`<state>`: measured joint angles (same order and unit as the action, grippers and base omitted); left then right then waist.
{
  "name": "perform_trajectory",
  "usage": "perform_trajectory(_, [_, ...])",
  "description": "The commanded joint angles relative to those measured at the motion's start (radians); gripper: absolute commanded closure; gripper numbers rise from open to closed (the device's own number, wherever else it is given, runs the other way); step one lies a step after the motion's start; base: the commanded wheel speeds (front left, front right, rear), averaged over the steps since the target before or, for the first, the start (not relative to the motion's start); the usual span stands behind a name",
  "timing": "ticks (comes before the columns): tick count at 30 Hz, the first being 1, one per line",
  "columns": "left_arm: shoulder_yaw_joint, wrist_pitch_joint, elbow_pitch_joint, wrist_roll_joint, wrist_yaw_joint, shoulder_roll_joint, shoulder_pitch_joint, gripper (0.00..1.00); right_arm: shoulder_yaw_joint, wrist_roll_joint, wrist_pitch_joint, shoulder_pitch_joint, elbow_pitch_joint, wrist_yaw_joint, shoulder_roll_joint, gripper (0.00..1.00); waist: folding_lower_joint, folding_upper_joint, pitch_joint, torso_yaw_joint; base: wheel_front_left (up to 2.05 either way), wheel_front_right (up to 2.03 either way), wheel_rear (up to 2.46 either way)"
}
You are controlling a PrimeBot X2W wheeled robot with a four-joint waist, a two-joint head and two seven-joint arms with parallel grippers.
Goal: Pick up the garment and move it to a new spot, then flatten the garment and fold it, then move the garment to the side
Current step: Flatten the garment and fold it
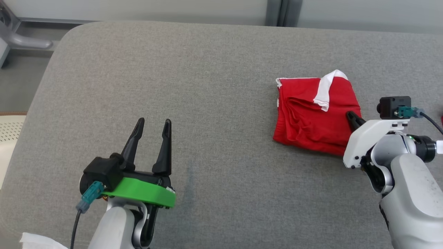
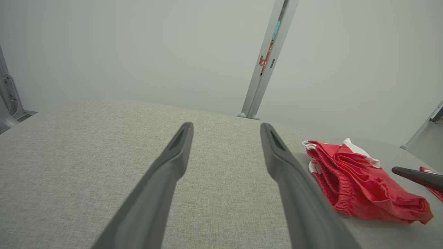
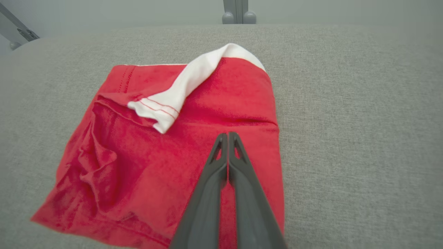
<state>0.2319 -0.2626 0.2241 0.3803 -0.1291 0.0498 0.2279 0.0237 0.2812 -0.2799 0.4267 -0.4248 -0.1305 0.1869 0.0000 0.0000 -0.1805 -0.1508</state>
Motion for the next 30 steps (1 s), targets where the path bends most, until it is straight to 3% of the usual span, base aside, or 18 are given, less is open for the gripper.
perform_trajectory(1, [0.0, -0.002, -0.004, -0.004, -0.002, 0.002, 0.021, 0.0, 0.0, -0.017, 0.006, 0.022, -0.018, 0.0, -0.007, 1.0, 0.0, 0.0, -0.016, -0.007, 0.0, 0.0, 0.0])
perform_trajectory(22, [0.026, -0.002, -0.002, 0.025, -0.002, 0.002, 0.06, 0.0, 0.104, -0.023, 0.076, 0.346, -0.357, 0.0, -0.008, 1.0, 0.0, 0.0, -0.074, -0.125, 0.0, 0.0, 0.0])
perform_trajectory(30, [0.015, -0.002, -0.008, 0.027, -0.002, 0.002, 0.057, 0.0, 0.208, 0.029, 0.144, 0.406, -0.377, 0.0, -0.02, 1.0, 0.0, 0.0, -0.089, -0.14, 0.0, 0.0, 0.0])
